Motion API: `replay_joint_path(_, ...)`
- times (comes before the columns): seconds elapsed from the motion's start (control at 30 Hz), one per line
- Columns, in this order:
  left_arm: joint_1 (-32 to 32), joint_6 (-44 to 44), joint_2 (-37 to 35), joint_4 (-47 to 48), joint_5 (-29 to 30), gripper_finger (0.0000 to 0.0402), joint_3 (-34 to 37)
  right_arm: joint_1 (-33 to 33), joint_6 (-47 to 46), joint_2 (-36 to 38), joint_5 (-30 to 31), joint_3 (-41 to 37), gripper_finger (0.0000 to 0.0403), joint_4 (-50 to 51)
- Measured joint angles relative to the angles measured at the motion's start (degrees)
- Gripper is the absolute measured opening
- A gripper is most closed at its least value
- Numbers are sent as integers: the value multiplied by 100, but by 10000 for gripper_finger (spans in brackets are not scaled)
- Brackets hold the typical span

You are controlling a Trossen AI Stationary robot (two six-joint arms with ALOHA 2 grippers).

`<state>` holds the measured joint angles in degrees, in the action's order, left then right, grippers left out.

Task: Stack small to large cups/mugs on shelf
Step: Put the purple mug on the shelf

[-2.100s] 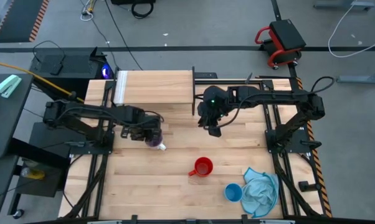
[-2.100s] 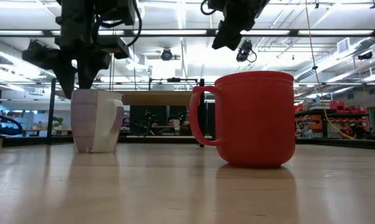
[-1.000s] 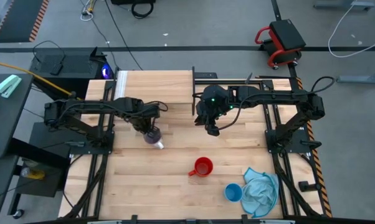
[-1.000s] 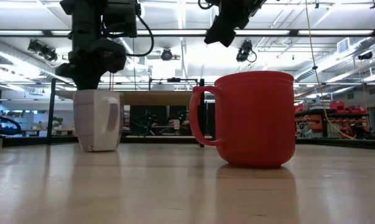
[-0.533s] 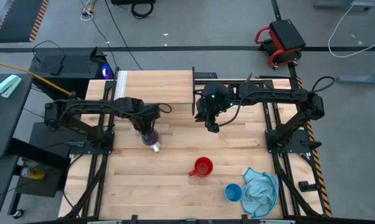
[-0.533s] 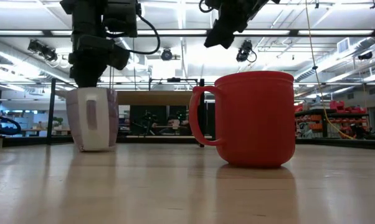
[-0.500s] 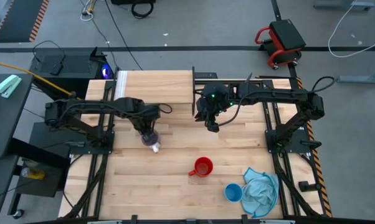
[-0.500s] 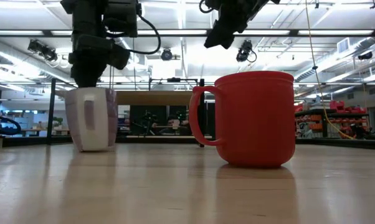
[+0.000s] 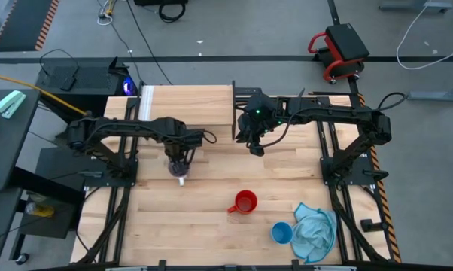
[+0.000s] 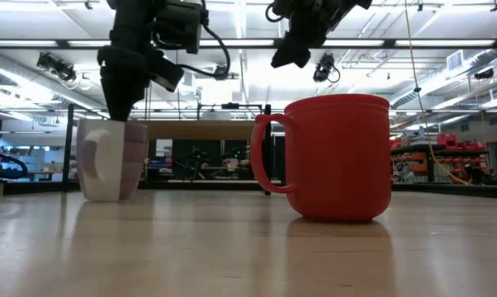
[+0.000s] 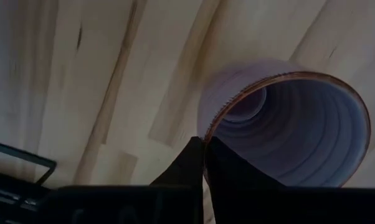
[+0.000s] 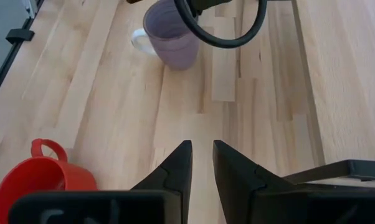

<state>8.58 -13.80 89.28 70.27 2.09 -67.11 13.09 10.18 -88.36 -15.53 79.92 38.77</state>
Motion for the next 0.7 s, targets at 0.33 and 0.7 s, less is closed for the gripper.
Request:
replay_joint_path(0.33,-2,-11,26,-12,-22,46,2,-12,-57,0,0,0,73,124)
replay_joint_path(0.7,32,-358,-26,-3,71,88,-22,-14,-121,0,0,0,73,150)
